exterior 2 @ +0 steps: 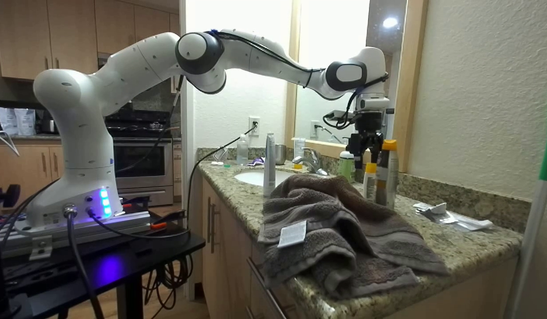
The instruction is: Pick up the white bottle with yellow lid from the right and put it near the sink
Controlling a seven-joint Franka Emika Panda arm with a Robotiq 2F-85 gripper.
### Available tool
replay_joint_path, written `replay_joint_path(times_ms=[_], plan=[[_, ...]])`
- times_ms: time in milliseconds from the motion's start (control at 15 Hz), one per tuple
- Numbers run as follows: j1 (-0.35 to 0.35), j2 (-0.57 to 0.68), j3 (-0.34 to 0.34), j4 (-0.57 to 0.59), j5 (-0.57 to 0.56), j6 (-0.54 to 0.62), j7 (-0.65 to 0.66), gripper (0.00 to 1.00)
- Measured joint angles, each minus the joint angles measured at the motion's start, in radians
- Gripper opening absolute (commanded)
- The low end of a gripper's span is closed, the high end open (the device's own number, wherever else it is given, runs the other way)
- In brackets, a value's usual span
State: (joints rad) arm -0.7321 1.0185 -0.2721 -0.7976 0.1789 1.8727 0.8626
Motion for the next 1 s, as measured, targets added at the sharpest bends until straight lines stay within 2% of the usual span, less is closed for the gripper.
replay_joint_path(times_ms=[200, 533, 1000], plan=[[-0.002, 0.000, 0.006, 0.000, 0.002, 0.000, -0.046, 1.00], [-0.022, 0.001, 0.032, 0.000, 0.001, 0.000, -0.311, 1.00], [-0.021, 0.004, 0.029, 0.003, -0.005, 0.003, -0.345, 1.00]])
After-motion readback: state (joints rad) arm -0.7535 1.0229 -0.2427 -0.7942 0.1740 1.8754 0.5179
